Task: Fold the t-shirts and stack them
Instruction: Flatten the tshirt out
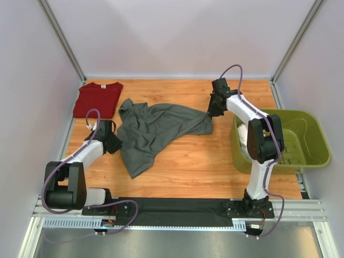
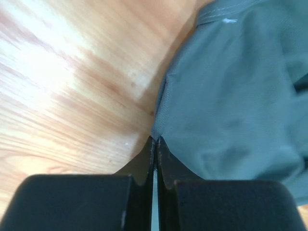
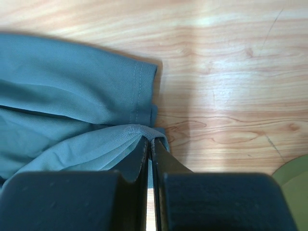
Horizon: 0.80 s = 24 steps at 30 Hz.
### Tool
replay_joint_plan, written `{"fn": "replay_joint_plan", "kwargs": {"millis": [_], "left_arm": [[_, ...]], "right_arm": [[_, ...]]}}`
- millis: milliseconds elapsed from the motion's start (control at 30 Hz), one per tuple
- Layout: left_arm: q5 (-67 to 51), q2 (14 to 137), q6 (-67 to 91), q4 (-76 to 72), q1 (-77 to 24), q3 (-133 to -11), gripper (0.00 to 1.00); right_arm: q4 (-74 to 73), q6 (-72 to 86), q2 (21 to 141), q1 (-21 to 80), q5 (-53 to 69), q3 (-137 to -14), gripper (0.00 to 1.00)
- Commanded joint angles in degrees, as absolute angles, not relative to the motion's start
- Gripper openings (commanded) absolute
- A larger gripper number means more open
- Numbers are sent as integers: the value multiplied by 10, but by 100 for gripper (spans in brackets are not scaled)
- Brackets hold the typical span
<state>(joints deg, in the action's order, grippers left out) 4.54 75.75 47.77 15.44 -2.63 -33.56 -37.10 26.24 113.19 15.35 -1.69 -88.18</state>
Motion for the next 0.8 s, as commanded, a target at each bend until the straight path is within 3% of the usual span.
{"fn": "replay_joint_plan", "kwargs": {"millis": [0,233,367,567,767], "left_arm": [[48,727,433,203,-4,-410,0],[112,637,338,345,24,-628,0],[106,628,308,355,50,-777,0],[109,685,270,369,74,-998,0],[114,744,230,390,76,-1176,0]], "right_arm": [[-380,246,1102,156,-47,-929,0],[-386,210,1014,155,-90,-1004,0],[-374,175,972,155,-107,-1069,0],[-331,120,933,154,-113,-1204,0],[-265,68,890,155,-129,-1243,0]]}}
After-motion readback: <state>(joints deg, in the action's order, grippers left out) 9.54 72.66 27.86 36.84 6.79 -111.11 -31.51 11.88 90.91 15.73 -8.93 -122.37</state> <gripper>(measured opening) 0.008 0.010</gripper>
